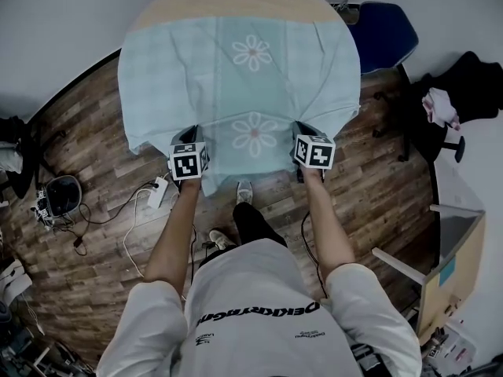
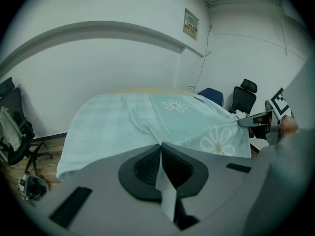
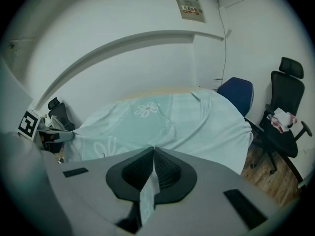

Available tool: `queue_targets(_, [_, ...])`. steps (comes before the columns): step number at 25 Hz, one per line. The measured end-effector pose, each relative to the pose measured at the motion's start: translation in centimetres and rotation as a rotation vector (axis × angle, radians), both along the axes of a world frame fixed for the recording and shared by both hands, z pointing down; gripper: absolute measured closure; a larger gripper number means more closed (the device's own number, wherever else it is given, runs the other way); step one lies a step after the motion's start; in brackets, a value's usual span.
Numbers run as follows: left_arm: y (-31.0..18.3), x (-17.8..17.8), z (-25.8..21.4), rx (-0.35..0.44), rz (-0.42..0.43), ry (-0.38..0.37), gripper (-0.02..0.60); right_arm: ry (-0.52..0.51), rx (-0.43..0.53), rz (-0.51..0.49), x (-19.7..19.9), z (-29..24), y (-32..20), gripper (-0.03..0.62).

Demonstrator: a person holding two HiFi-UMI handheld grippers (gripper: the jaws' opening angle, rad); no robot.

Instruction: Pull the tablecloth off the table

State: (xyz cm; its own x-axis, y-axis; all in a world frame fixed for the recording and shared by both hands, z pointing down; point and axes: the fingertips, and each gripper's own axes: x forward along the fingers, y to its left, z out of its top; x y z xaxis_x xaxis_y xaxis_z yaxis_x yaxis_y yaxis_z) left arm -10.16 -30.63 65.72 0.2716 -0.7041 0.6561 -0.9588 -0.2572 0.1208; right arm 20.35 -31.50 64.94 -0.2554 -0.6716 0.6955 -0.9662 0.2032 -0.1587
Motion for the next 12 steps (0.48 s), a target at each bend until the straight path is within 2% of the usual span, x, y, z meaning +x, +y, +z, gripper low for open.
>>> queue_targets(12, [5.7,-1.1,-4.7,0.075,0.011,-0.01,0.568,0.002,0.096,-0.02,-1.7,-4.9,6.2,0.562])
